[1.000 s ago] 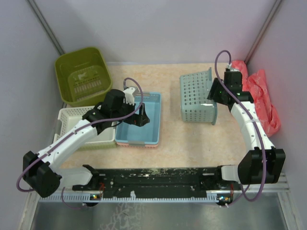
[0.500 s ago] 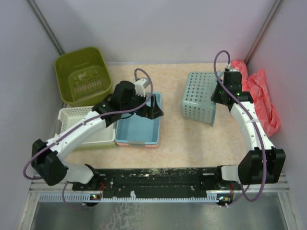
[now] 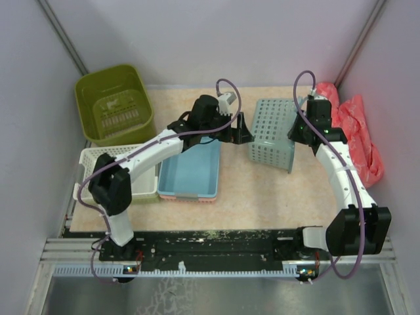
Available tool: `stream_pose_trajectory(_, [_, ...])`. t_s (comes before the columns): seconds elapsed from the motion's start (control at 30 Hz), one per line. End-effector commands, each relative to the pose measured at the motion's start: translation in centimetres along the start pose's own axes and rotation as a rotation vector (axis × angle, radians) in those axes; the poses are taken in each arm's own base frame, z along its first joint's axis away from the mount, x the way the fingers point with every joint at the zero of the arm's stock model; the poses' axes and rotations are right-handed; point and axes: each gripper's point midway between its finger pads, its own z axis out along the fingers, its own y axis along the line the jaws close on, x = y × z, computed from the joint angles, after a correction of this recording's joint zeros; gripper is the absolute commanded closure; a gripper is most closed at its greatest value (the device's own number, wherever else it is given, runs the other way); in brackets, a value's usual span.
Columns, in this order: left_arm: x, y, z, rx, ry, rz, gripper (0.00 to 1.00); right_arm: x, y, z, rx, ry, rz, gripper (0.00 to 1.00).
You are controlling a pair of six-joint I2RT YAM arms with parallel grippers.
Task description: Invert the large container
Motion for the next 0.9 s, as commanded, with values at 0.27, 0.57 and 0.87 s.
stream_pose_trajectory(0.27, [-0.9, 2.1, 6.1, 0.102, 0.058, -0.068, 0.01, 0.8, 0.9, -0.2, -0.058, 0.013, 0.009, 1.0])
stream_pose_trajectory(0.57, [-0.6, -2.9, 4.3, 0.378, 0.112, -0.105, 0.02, 0.9, 0.5, 0.2, -0.035, 0.009, 0.033, 1.0])
stream_pose_trajectory(0.87, [-2.8, -8.2, -0.2, 0.606, 0.047, -0.175, 0.08, 0.7, 1.5, 0.2, -0.101, -0.084, 0.203, 1.0])
